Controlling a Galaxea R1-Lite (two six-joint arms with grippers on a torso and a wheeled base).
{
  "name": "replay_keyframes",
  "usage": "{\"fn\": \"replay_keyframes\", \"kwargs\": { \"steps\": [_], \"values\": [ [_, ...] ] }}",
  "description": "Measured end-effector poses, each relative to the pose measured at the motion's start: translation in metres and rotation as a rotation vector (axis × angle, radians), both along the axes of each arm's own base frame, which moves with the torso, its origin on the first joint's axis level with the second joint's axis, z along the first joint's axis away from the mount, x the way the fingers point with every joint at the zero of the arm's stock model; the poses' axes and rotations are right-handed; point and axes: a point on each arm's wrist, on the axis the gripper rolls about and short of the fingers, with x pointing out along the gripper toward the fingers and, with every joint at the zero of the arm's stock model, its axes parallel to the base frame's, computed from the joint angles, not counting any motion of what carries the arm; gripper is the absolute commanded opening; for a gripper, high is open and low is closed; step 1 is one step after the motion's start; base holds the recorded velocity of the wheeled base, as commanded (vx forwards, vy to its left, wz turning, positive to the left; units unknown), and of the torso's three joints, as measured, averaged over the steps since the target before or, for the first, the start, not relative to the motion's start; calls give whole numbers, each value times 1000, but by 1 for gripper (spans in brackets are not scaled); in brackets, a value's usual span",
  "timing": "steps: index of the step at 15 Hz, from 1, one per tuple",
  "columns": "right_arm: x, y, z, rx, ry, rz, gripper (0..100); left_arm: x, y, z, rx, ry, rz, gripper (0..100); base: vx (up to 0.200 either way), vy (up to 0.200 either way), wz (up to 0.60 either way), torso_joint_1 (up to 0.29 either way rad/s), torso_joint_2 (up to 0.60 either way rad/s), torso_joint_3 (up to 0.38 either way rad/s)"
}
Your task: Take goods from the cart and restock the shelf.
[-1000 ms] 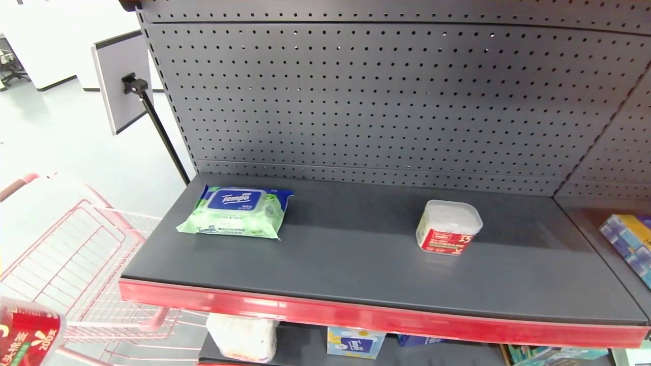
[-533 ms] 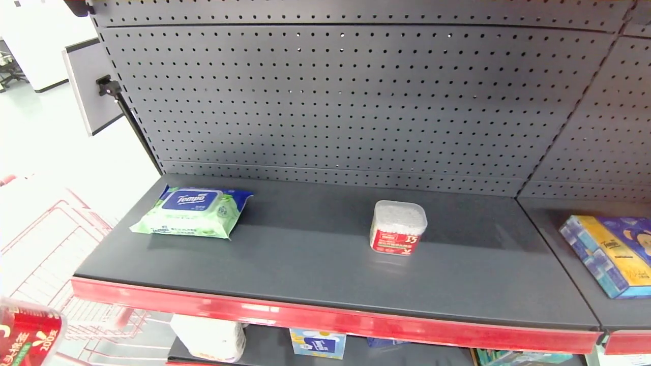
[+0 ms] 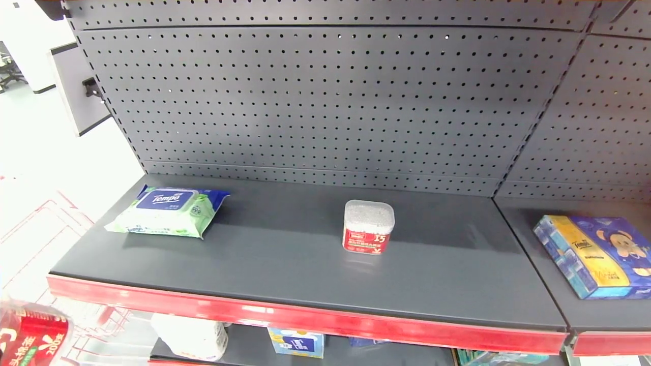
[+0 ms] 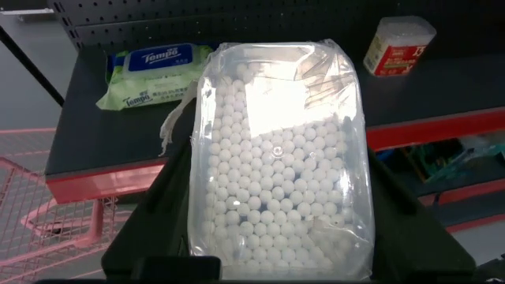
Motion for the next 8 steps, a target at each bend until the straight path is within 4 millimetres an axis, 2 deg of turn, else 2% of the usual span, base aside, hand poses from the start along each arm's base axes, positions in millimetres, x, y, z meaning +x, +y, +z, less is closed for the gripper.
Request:
{"fn": "replay_keyframes", "kwargs": {
  "steps": [2,4,6,8],
  "values": [
    [0,1,24,-5,-26,28,100,4,-2,4,-11,-11,-4,0,0,0,0,0,0,0],
    [9,1,64,-9,-10,70,100,10,-5,6,-14,-8,-18,0,0,0,0,0,0,0],
    [38,4,104,-13,56,170,100,19,-10,11,-14,-2,-25,0,0,0,0,0,0,0],
    [88,13,131,-24,125,321,100,28,-15,12,-9,23,-58,0,0,0,0,0,0,0]
  ]
}}
